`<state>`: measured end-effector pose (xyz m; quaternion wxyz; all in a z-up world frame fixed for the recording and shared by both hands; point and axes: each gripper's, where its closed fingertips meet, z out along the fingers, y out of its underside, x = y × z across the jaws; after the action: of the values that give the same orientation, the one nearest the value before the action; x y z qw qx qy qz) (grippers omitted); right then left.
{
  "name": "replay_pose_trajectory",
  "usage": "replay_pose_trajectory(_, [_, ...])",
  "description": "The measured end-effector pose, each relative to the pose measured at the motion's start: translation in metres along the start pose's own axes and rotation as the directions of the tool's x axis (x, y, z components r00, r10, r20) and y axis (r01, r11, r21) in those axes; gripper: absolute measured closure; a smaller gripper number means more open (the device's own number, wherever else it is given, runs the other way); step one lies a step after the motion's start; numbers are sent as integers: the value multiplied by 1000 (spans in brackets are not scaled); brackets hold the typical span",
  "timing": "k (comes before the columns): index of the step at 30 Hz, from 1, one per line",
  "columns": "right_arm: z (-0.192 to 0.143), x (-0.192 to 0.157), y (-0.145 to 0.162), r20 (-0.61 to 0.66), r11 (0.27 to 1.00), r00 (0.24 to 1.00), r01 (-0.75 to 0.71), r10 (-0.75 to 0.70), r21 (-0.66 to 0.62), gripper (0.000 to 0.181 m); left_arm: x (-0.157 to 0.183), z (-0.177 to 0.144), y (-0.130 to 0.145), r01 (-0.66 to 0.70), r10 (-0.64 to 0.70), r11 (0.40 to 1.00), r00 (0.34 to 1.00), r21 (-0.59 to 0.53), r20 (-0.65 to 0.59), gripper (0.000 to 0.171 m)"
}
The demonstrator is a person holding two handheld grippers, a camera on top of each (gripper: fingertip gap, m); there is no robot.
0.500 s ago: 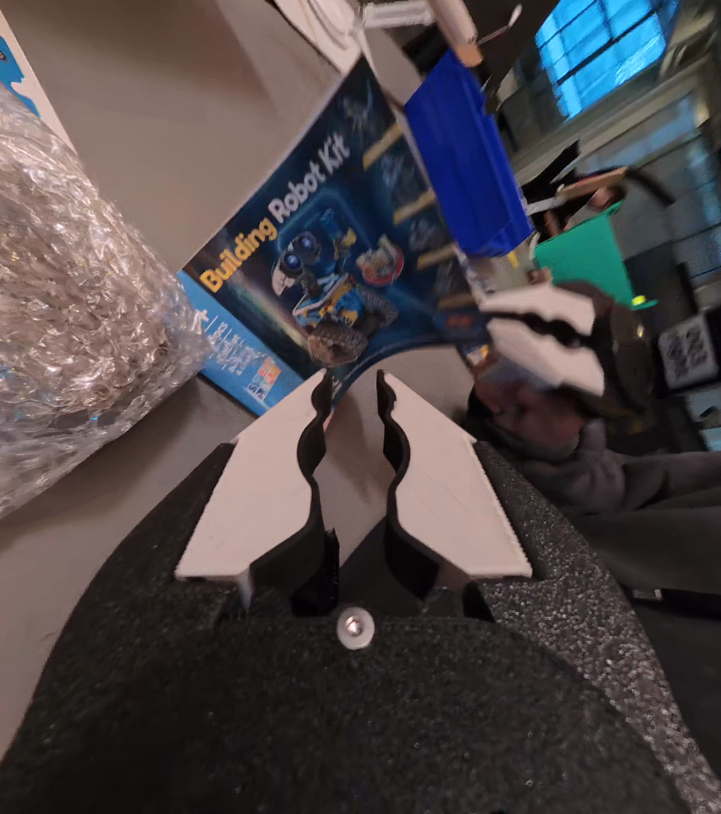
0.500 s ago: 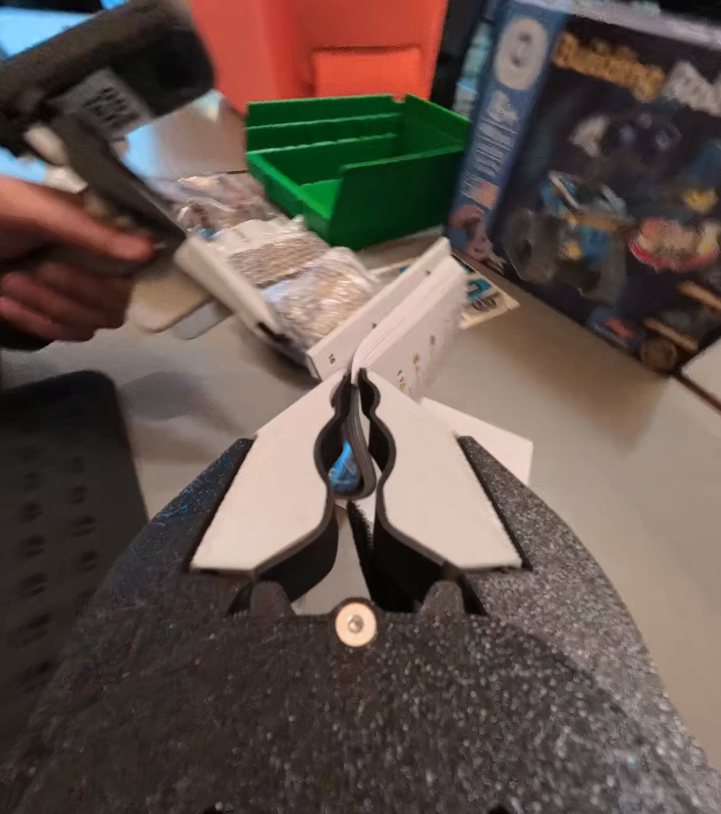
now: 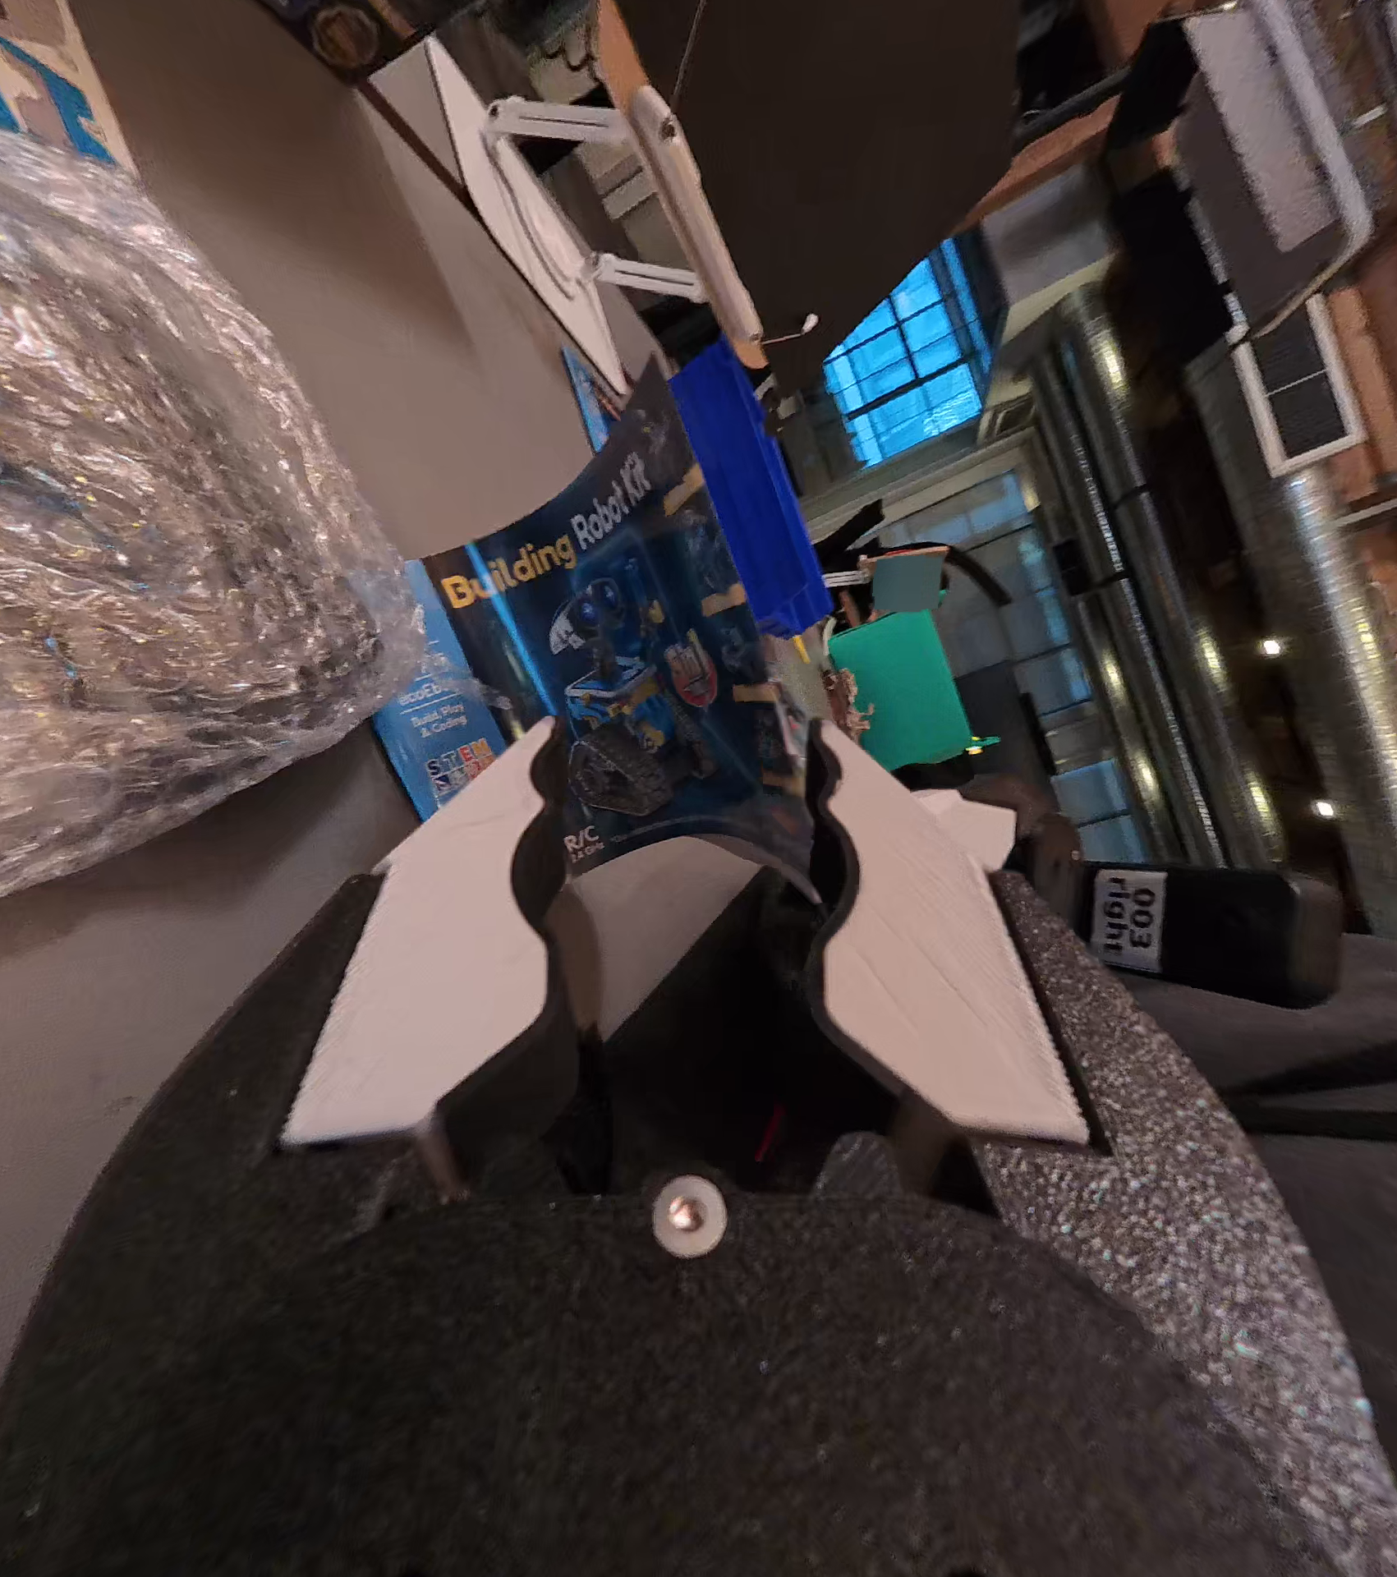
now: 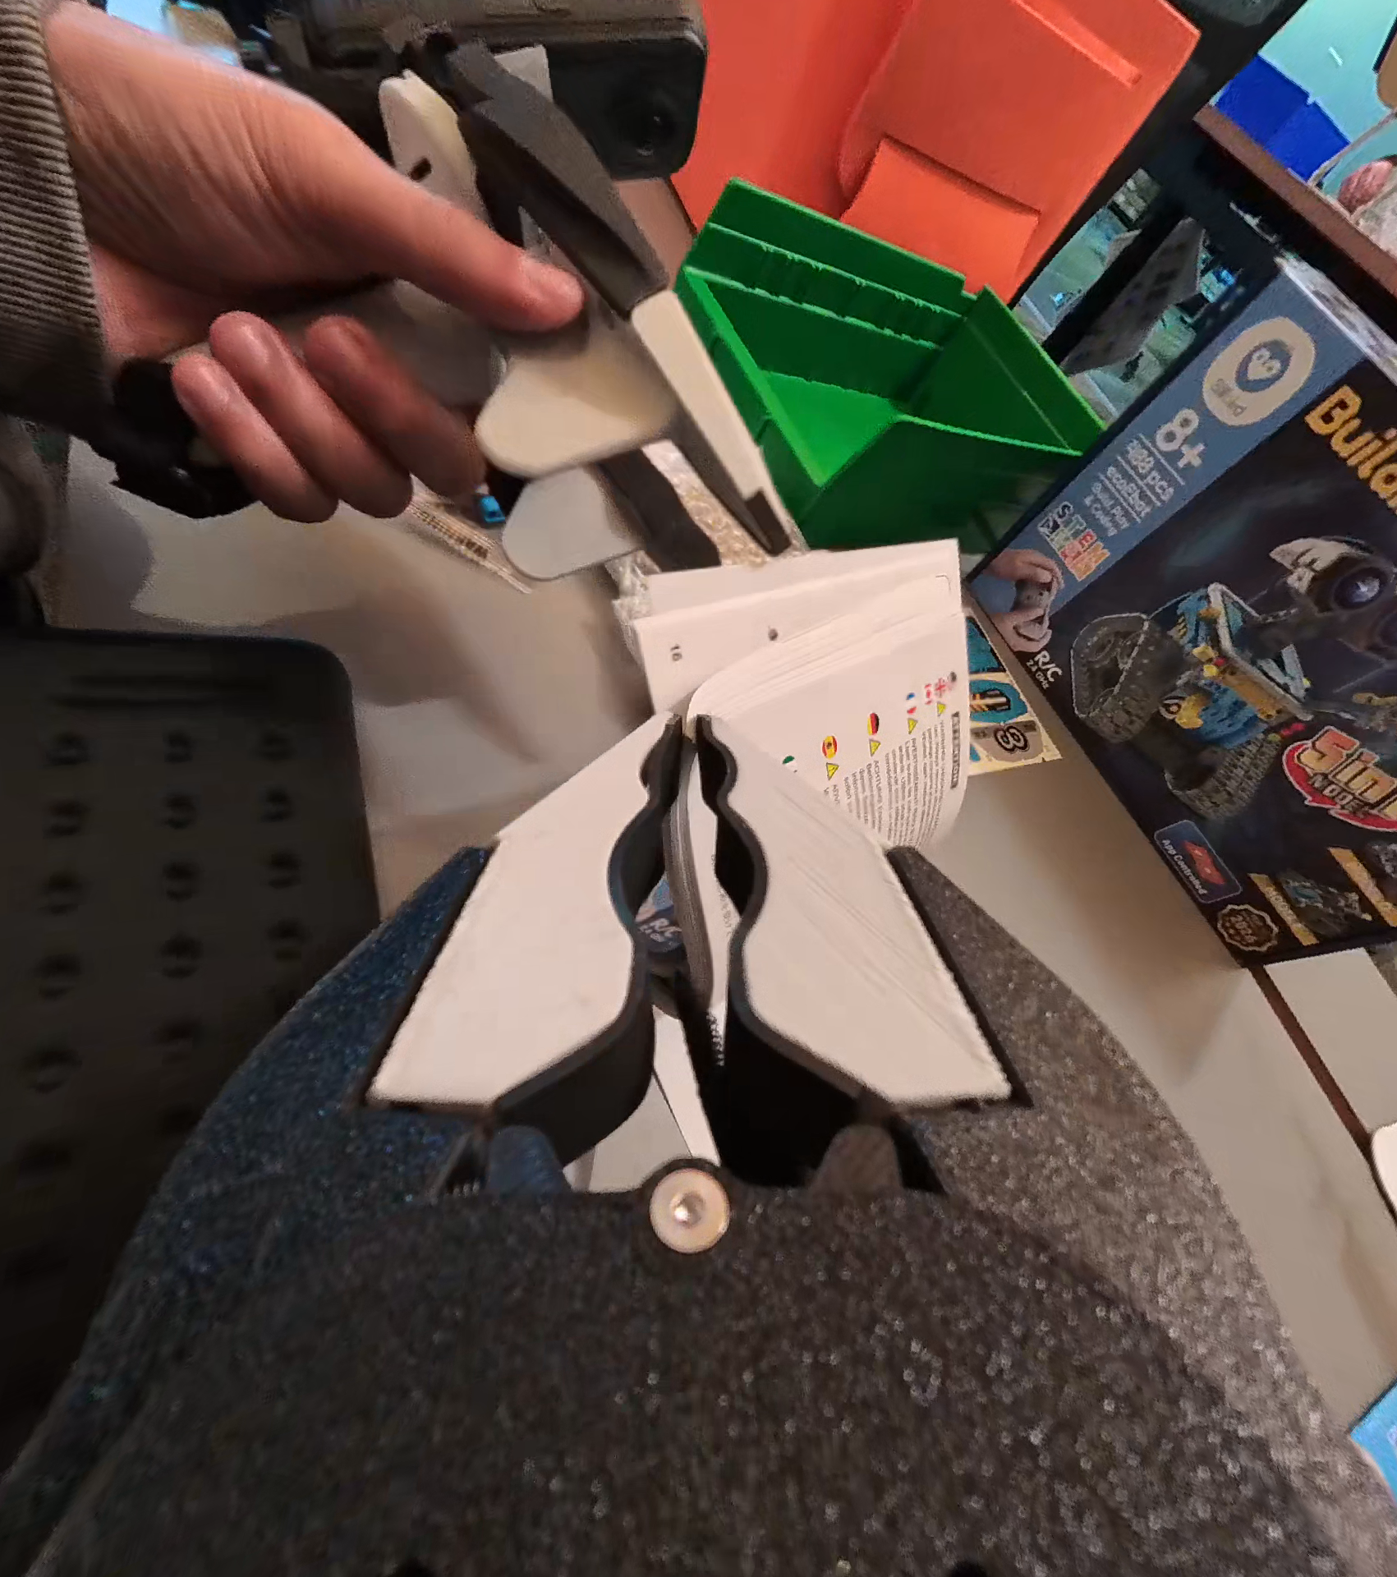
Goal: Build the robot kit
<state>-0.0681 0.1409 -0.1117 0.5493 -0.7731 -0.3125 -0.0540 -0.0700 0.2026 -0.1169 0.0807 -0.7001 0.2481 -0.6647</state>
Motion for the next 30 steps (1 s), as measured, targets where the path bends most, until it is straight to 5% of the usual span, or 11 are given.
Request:
replay_pose_trajectory(5, [6, -19, -7, 49, 997, 996, 71, -71, 3, 180, 24, 10, 16, 14, -26, 996, 989, -87, -144, 112])
replay_pose_trajectory(9, [7, -25, -14, 27, 992, 992, 127, -127, 13, 180, 12, 23, 31, -23, 11, 985, 997, -169, -72, 156])
replay_pose_trajectory(12, [5, -24, -10, 60, 999, 998, 32, -34, 23, 176, 10, 27, 31, 3, -18, 987, 996, -162, -89, 160])
replay_pose_trajectory(14, [-2, -18, -11, 134, 987, 979, -159, 153, 35, 141, 11, 30, 29, -1, -15, 990, 994, -144, -106, 164])
replay_pose_trajectory(16, [-16, 2, -18, 226, 915, 901, -396, 371, 74, 128, 11, 34, 30, -14, -3, 990, 993, -143, -115, 164])
replay_pose_trajectory(19, [-18, 47, -8, 313, 688, 669, -723, 674, 62, 97, 14, 40, 33, -41, 19, 988, 989, -149, -147, 164])
replay_pose_trajectory(23, [19, 27, 48, 293, 608, 540, -754, 789, -248, 88, 19, 53, 36, -54, 24, 986, 983, -160, -182, 160])
replay_pose_trajectory(30, [21, 28, 67, 282, 528, 457, -801, 844, -282, 103, 23, 57, 40, -70, 33, 985, 974, -161, -223, 153])
